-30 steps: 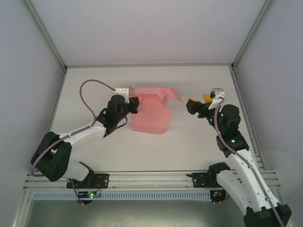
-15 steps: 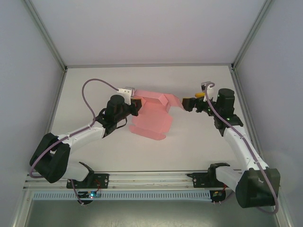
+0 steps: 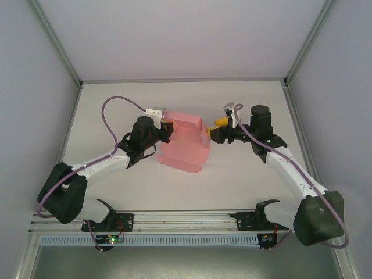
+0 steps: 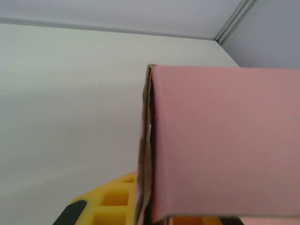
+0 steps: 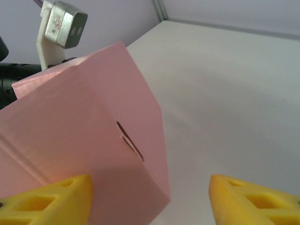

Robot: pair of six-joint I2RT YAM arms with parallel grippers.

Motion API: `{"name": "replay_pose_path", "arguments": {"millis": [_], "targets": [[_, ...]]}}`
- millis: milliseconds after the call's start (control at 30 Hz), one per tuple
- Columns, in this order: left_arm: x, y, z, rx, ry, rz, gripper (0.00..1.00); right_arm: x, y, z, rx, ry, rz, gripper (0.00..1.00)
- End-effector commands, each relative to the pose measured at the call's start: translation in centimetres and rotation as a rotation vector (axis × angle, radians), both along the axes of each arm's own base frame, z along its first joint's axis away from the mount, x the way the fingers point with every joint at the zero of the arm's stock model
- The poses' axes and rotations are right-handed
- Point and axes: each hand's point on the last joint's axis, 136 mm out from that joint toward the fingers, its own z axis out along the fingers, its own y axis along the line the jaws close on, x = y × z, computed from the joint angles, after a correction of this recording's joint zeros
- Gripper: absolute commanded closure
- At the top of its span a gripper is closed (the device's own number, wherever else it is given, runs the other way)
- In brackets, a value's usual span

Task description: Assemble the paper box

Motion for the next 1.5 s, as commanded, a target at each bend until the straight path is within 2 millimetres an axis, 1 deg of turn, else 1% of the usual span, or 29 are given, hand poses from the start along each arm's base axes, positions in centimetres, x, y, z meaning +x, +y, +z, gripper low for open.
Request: {"name": "replay_pose_path", "arguments": {"millis": [0, 67, 233, 433, 600, 700, 900, 967, 1033, 1167, 1233, 1400, 1467], "targets": [[0.8, 0.3, 1.3, 0.0, -0.037, 0.016, 1.0, -0.6, 1.4, 0.8, -0.001, -0.024, 0.078, 0.36], [0.9, 0.3, 1.3, 0.001, -0.036, 0.018, 1.0, -0.6, 1.9, 0.6, -0.01, -0.023, 0.084, 0.38], [0.9, 0.3, 1.1, 0.004, -0.03, 0.02, 1.0, -0.6, 2.9, 0.4, -0.035, -0.041, 0.094, 0.4], [0.9, 0.2, 1.0, 0.008, -0.024, 0.015, 1.0, 0.0, 3.6, -0.2, -0.101, -0.077, 0.054, 0.38], [1.0, 0.5, 0.8, 0.017, -0.017, 0.031, 1.0, 0.4, 3.9, -0.3, -0.131, -0.1, 0.032, 0.38], [1.1, 0.8, 0.5, 0.028, -0.01, 0.049, 1.0, 0.0, 4.2, -0.3, -0.133, -0.107, 0.043, 0.38], [1.3, 0.9, 0.2, 0.042, 0.0, 0.059, 1.0, -1.5, 5.2, -0.1, -0.132, -0.13, 0.114, 0.38], [1.2, 0.8, 0.3, 0.036, 0.0, 0.053, 1.0, -1.7, 5.2, -0.1, -0.135, -0.138, 0.118, 0.38], [1.1, 0.5, 0.5, 0.025, -0.005, 0.036, 1.0, -1.4, 5.0, -0.2, -0.145, -0.138, 0.097, 0.38], [1.0, 0.3, 0.7, 0.021, -0.001, 0.024, 1.0, -1.2, 5.3, -0.3, -0.165, -0.165, 0.101, 0.38], [0.9, 0.0, 0.8, 0.011, 0.001, 0.007, 1.0, -0.8, 5.5, -0.5, -0.197, -0.186, 0.077, 0.38], [0.9, 0.1, 0.8, 0.006, 0.014, 0.014, 1.0, 0.6, 6.0, -1.2, -0.263, -0.206, 0.002, 0.38], [0.9, 0.0, 0.8, 0.009, 0.022, 0.014, 1.0, 0.9, 6.2, -1.5, -0.276, -0.211, -0.011, 0.37]]}}
